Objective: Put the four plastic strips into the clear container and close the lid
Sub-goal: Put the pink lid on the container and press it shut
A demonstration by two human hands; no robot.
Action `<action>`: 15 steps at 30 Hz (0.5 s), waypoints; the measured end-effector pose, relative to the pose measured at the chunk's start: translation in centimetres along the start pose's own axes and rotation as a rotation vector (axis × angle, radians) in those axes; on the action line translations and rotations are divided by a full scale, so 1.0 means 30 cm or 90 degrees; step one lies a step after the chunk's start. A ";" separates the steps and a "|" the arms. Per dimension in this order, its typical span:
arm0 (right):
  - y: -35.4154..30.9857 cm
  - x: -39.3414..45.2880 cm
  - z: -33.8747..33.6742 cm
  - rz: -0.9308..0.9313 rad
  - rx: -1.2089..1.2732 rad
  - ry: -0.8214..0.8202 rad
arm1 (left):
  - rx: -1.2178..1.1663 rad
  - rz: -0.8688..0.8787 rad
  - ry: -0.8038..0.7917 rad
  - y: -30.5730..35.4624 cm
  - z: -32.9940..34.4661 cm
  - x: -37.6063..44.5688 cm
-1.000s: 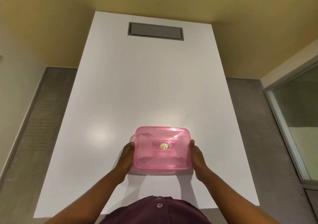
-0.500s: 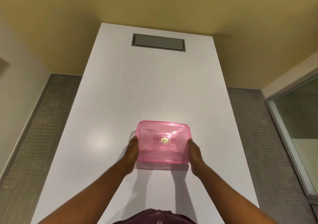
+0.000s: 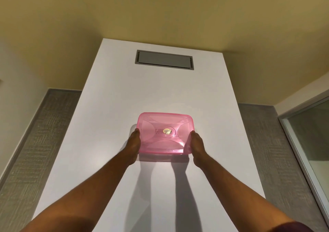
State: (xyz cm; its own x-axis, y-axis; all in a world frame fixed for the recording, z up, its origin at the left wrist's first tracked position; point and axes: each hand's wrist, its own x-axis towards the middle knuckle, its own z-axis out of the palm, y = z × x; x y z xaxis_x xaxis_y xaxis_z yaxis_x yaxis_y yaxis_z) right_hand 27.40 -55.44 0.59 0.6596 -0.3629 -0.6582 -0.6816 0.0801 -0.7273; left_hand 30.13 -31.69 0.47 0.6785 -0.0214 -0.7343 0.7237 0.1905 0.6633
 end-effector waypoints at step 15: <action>-0.171 0.301 0.098 -0.018 0.009 0.013 | -0.002 0.022 0.000 0.171 0.069 0.270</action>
State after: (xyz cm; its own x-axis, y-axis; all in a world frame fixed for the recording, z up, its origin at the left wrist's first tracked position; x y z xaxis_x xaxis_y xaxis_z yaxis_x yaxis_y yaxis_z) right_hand 37.78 -56.40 -2.19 0.6716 -0.3838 -0.6338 -0.6585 0.0829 -0.7480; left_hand 39.60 -32.92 -1.79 0.7032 -0.0144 -0.7108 0.6993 0.1944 0.6879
